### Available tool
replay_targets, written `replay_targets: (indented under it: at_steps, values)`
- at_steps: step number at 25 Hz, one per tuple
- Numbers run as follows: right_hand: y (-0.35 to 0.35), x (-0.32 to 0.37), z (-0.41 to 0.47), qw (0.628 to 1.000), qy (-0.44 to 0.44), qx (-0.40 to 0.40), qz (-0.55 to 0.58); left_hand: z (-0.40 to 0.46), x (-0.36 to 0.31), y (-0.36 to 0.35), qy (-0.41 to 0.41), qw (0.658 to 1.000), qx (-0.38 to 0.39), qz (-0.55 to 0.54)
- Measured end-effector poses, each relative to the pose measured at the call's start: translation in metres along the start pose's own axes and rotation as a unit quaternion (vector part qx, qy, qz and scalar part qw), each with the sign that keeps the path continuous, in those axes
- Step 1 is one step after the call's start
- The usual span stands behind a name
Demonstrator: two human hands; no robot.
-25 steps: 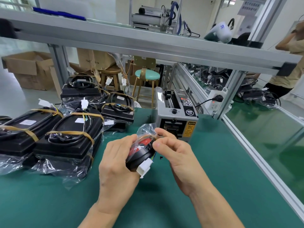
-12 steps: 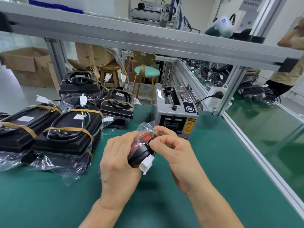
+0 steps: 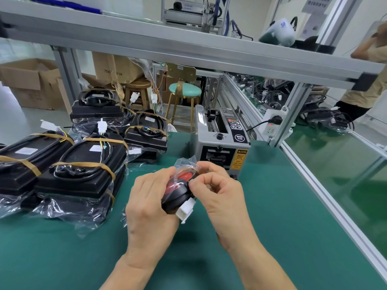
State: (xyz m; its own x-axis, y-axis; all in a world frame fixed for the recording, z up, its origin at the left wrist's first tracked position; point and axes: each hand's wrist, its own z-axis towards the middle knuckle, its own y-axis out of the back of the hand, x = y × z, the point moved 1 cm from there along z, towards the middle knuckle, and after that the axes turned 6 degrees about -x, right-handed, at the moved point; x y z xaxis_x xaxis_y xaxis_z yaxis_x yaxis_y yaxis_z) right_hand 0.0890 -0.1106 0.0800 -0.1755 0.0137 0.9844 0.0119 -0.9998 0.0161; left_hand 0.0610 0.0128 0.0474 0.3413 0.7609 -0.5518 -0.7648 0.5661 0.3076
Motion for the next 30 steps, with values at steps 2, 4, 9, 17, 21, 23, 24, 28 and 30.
replay_targets:
  at_steps: [2, 4, 9, 17, 21, 23, 24, 28, 30]
  values:
    - [0.000, -0.001, -0.001, 1.000, -0.014, 0.001, 0.024, 0.000, 0.000, 0.000, 0.001, 1.000, 0.000, -0.003]
    - [-0.001, -0.001, -0.001, 0.999, -0.019, -0.002, 0.029, -0.001, 0.001, -0.001, -0.001, 1.000, 0.000, -0.001]
    - [-0.001, -0.004, -0.003, 1.000, -0.006, -0.023, 0.006, 0.000, 0.001, -0.002, -0.003, 1.000, -0.007, -0.005]
    - [-0.009, -0.007, 0.001, 0.993, -0.071, -0.033, 0.083, -0.001, 0.000, -0.002, 0.007, 1.000, -0.025, -0.015]
    - [-0.014, -0.011, 0.000, 0.996, -0.050, -0.004, 0.071, 0.003, 0.002, 0.003, 0.039, 0.998, -0.025, -0.041]
    - [-0.012, -0.012, 0.000, 0.999, -0.022, 0.043, 0.013, 0.002, 0.004, 0.006, 0.046, 0.997, -0.020, -0.066]
    - [-0.008, -0.014, 0.003, 0.998, -0.028, 0.048, 0.002, 0.001, 0.006, 0.007, 0.054, 0.995, -0.015, -0.084]
    - [0.020, -0.017, 0.020, 0.992, -0.047, 0.097, -0.059, 0.006, 0.019, 0.012, 0.189, 0.945, -0.033, -0.265]
    - [0.027, -0.021, 0.021, 0.960, -0.010, 0.187, -0.207, 0.006, 0.029, 0.012, 0.240, 0.892, -0.042, -0.380]
